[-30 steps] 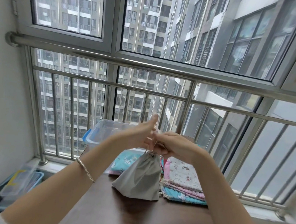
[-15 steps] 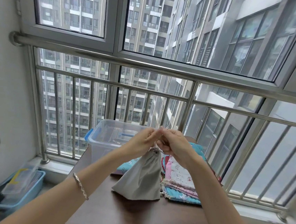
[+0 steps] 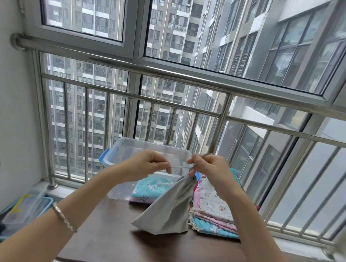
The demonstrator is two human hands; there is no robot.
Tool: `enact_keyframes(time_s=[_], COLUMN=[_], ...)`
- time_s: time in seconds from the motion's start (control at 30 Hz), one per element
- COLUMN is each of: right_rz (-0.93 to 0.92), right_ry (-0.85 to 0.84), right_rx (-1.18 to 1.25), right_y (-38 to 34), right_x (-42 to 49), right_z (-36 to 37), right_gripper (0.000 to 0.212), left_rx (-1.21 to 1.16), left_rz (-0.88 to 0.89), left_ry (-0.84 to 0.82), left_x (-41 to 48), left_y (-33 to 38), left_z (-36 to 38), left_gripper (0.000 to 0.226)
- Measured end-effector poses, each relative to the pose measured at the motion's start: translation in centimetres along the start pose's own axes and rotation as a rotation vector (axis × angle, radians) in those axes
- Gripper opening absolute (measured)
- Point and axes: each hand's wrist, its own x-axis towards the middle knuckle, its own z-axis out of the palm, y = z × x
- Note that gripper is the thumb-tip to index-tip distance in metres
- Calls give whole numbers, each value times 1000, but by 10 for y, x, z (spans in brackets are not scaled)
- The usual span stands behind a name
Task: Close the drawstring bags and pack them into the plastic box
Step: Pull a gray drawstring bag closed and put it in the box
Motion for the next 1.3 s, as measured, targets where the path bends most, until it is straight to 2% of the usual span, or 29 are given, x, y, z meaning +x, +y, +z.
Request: enact_keyframes(time_s=[0.07, 0.17, 0.3, 0.37, 0.5, 0.63, 0.8, 1.07, 1.2, 1.3], right_rz=[19, 25, 9, 6, -8, -6, 86, -156, -296, -346], right_ry=[-48, -61, -19, -32, -45, -2, -143, -23, 64, 49], right_rx=[23, -7, -34, -68, -76, -85, 67, -149, -406, -517], right_y=[0, -3, -6, -8, -10, -9, -9, -1, 3, 1], right_x=[-1, 0, 1, -1, -2, -3, -8, -12, -9, -8], right_z=[4, 11, 10, 8, 6, 6, 1, 9, 14, 17], right_gripper=[21, 17, 14, 16, 21, 18, 26, 21, 19, 10], left_rx=[-5, -185, -51, -38, -209, -293, -354, -191, -71, 19], left_rz=[-44, -31, 26, 43, -2, -107, -177, -154, -105, -127], left_ry=[-62, -41, 153, 118, -10, -41, 28, 88, 33, 0], left_x=[0, 3, 13, 14, 13, 10, 9, 10, 10, 10], left_y=[1, 10, 12, 13, 20, 19, 17, 23, 30, 34], left_z=[4, 22, 34, 33, 33, 34, 29, 20, 15, 12], left_gripper=[19, 17, 36, 44, 18, 26, 20, 18, 19, 21])
